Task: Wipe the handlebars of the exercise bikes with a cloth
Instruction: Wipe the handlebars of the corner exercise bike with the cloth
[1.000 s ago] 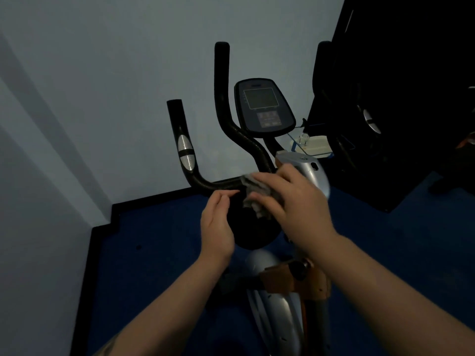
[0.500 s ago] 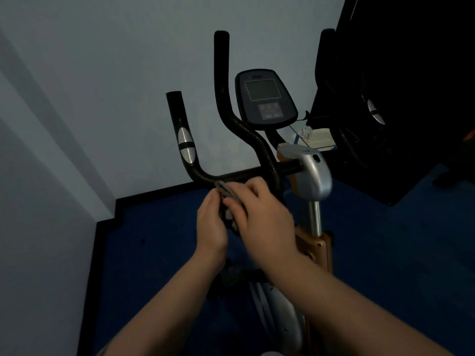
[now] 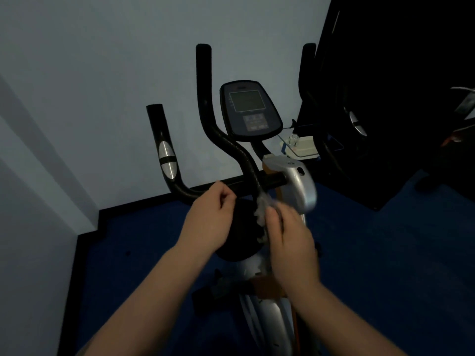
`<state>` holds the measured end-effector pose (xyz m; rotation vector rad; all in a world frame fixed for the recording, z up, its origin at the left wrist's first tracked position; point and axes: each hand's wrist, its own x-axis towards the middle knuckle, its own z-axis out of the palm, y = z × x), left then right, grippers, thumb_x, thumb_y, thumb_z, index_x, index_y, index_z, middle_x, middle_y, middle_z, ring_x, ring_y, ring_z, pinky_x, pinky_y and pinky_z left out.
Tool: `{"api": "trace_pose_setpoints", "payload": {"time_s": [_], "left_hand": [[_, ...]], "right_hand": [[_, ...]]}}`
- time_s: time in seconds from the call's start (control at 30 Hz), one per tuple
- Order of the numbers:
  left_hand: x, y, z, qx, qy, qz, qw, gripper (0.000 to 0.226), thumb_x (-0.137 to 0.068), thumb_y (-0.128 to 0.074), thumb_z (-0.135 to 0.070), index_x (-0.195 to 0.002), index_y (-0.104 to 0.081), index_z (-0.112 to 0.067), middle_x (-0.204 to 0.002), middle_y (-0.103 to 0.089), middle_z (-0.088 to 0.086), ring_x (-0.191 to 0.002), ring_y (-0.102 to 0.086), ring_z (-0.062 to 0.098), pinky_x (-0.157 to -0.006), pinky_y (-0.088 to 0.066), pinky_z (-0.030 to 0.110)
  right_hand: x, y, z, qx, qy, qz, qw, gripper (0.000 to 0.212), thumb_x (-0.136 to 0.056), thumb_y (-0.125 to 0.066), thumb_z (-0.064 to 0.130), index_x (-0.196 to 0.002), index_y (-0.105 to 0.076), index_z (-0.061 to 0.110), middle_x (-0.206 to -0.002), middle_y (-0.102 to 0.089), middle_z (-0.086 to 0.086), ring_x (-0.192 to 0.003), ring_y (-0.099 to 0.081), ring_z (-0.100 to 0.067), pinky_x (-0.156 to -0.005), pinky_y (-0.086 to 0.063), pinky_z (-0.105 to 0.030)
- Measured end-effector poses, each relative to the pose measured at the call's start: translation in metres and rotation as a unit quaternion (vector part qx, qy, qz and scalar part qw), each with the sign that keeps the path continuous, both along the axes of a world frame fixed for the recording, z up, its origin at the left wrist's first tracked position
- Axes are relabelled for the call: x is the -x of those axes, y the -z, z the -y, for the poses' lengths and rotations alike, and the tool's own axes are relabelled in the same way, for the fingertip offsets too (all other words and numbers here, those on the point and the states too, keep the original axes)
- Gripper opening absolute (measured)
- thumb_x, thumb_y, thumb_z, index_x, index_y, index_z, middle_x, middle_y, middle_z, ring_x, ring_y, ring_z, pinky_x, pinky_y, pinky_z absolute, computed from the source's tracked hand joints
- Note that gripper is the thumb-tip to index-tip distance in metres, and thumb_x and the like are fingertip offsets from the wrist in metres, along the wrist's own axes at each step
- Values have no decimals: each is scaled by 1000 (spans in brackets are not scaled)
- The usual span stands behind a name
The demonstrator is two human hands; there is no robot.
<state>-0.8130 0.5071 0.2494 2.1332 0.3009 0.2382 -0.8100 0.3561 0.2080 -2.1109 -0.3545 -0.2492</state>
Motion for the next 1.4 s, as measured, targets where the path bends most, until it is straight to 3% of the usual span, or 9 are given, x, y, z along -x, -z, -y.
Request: {"api": "trace_pose_setpoints", "payload": {"time_s": [0.1,0.23,0.37,0.5,0.7,0.9,1.07,1.23,1.4], "left_hand": [[2,7,-1,-36,-4,25,999,15,-97,-43,-31,-93,-58,-30,-92,-60,-7,-85,-56,7,-69,-46,28],[-3,5,-1,-135,13,54,989,16,-98,-42,-24,-101,-57,-27,-100,-53,-10,-94,-45,9,-78,-36,26],[-2,5,-5,-148,26,64,987,16,-97,-43,-21,-102,-57,-27,-99,-49,-10,-93,-41,9,-83,-34,28],[0,5,-10,-146,60,64,985,15,-96,-44,-20,-100,-56,-27,-100,-50,-9,-94,-41,10,-87,-37,30],[-10,-4,-17,-207,105,84,969,10,-94,-43,-19,-93,-52,-23,-90,-45,-7,-86,-41,13,-79,-35,30],[-4,0,-19,-169,101,76,978,11,-95,-44,-20,-91,-53,-25,-89,-46,-9,-86,-41,10,-81,-37,30],[-11,-8,-23,-189,111,87,972,10,-91,-49,-25,-85,-54,-30,-83,-46,-15,-82,-41,5,-76,-28,23],[-24,-15,-30,-132,19,146,980,6,-86,-60,-23,-82,-62,-28,-82,-57,-14,-83,-51,5,-78,-45,34],[-27,-15,-28,-49,-4,104,993,7,-85,-61,-28,-92,-62,-32,-92,-58,-18,-95,-52,3,-87,-47,39]], "right_hand": [[12,6,22,9,2,-24,1000,32,-95,-32,53,-95,-59,37,-86,-63,17,-79,-60,0,-74,-49,-32],[-46,-39,11,-80,1,19,997,11,-94,-49,36,-100,-57,32,-95,-62,10,-85,-59,0,-69,-47,-17],[-85,-41,-18,-3,-77,13,997,18,-85,-68,25,-102,-60,22,-106,-52,3,-94,-50,8,-78,-40,-5],[-49,-6,1,-46,-53,35,997,22,-79,-72,23,-98,-62,17,-103,-52,-2,-98,-53,1,-84,-42,-10],[-97,-31,-22,91,-30,99,990,21,-83,-70,19,-99,-57,17,-100,-45,10,-88,-43,3,-77,-36,-4],[-56,-9,-4,47,-30,75,996,17,-85,-69,14,-97,-58,19,-101,-52,1,-96,-49,2,-79,-39,-6],[-107,-44,-31,124,-68,100,985,14,-88,-64,23,-95,-53,19,-98,-43,12,-82,-48,2,-67,-44,-17],[-102,-31,-28,17,-50,67,996,18,-85,-68,18,-94,-53,22,-97,-48,9,-91,-50,4,-74,-38,-5],[-101,-26,-18,88,-77,116,986,17,-86,-68,19,-93,-53,17,-96,-45,8,-82,-46,0,-70,-38,-11]]}}
